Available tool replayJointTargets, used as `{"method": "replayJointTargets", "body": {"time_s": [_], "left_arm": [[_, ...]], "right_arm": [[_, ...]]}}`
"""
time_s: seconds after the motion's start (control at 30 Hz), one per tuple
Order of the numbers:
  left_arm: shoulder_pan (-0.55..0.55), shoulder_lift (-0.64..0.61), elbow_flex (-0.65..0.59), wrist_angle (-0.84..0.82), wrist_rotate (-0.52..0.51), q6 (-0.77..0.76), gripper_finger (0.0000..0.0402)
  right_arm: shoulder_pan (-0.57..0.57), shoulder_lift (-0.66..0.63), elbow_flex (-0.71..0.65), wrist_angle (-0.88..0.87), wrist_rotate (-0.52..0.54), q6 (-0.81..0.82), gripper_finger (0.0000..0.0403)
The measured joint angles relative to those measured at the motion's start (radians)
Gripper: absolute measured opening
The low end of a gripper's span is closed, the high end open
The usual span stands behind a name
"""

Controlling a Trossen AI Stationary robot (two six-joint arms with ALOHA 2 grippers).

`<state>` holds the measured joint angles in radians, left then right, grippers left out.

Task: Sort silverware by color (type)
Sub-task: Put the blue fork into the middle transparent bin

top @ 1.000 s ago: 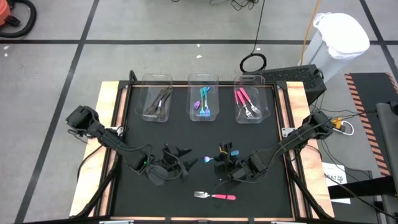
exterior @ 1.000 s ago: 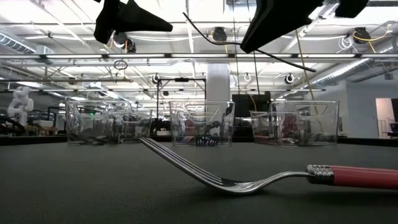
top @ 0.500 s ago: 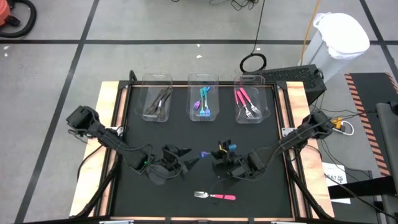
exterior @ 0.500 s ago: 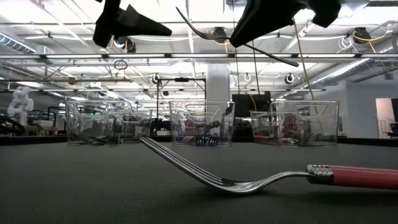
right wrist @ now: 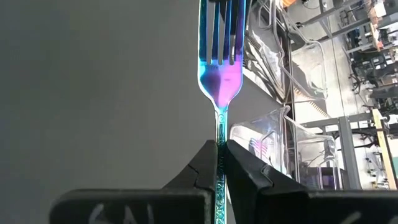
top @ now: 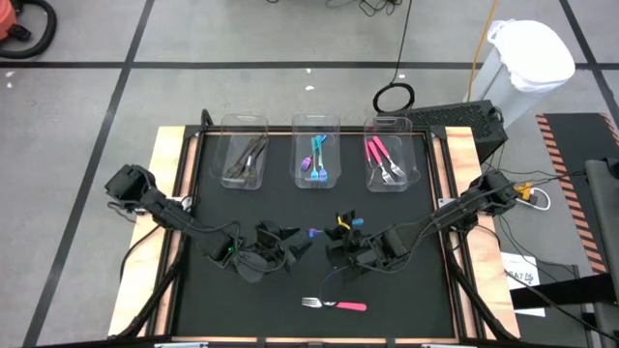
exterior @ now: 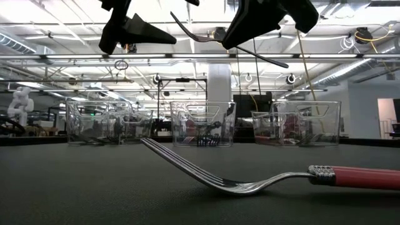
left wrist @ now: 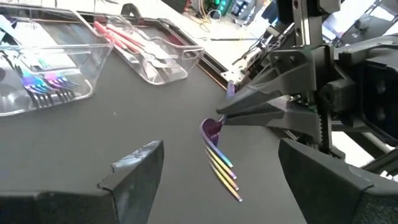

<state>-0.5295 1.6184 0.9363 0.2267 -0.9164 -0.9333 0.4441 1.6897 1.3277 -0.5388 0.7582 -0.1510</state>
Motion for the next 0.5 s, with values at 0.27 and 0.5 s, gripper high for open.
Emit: {"method": "replayJointTargets", "body": {"time_s": [0.27,0.5], "left_arm": [[0.014,0.0,0.0,0.0,0.056,-0.003,0.0317],[0.027,0.0,0.0,-0.032,0.056,0.003,0.0276]], "right_arm": [[-0.004,0.0,0.0,0.02,-0.002,-0.003,0.0015],[-0.004,0.0,0.0,0.055,-0.003,-0.027,0.0015]]}}
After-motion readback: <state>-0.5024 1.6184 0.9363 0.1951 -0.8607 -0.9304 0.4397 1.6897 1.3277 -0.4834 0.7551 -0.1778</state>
